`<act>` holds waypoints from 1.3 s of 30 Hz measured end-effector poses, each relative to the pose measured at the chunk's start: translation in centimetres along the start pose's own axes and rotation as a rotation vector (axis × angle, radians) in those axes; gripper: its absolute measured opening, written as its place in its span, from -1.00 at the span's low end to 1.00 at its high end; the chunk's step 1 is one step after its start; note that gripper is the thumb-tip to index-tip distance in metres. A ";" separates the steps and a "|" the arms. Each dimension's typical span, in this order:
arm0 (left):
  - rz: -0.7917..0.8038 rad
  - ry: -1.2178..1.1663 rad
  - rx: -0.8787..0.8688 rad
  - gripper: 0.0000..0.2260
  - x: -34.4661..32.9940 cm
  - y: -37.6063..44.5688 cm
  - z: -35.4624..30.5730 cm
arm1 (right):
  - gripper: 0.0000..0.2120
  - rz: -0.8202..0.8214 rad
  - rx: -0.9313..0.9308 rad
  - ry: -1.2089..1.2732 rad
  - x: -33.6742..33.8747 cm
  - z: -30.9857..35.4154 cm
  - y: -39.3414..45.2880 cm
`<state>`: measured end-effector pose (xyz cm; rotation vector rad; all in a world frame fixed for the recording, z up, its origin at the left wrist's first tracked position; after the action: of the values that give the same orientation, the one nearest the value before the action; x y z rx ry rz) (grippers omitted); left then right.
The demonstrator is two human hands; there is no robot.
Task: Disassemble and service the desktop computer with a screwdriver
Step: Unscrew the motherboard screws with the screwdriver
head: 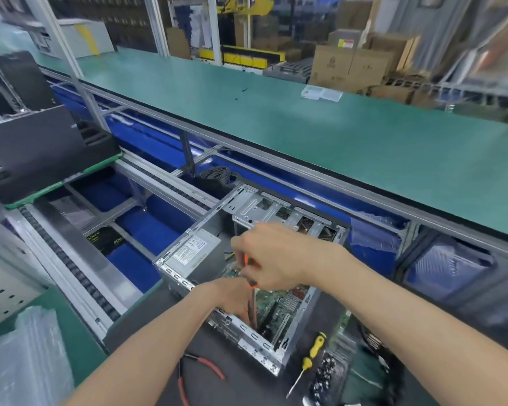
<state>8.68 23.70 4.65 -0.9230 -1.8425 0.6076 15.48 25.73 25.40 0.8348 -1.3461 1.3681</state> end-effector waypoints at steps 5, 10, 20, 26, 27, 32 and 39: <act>-0.078 -0.042 -0.095 -0.83 0.5 -0.4 -0.8 | -0.80 0.054 -0.027 0.104 0.6 0.7 -0.9; -0.085 -0.008 -0.169 -0.84 0.5 0.3 -0.6 | -0.69 0.020 -0.315 -0.078 0.2 0.6 -0.4; -0.030 -0.014 -0.195 -0.84 0.0 1.8 0.5 | -0.63 -0.013 -0.496 0.081 0.1 0.2 -1.5; -0.035 0.023 -0.208 -0.83 0.0 2.1 0.5 | -0.86 0.042 -0.426 0.281 -0.4 1.3 -1.6; -0.032 0.033 -0.211 -0.82 0.1 2.0 0.4 | -0.80 0.052 -0.411 0.332 -0.4 1.5 -1.8; 0.002 0.052 -0.202 -0.71 0.1 1.7 0.1 | -0.61 -0.030 -0.697 0.149 -0.4 0.7 -3.0; 0.046 0.165 -0.232 -0.54 0.1 1.5 -0.2 | -0.81 -0.010 -0.522 0.397 -0.4 2.1 -3.0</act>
<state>9.36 24.70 3.68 -1.1362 -1.7703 0.3378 18.09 23.23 26.16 0.2045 -1.2887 1.0307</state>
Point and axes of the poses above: each hand's wrist, its own y-axis towards the middle knuckle, its own x-axis out of the back of the hand, z = x × y, the point moved 6 cm from there along y, towards the middle knuckle, and after that the axes turned 12 degrees about z, right-handed, at the moved point
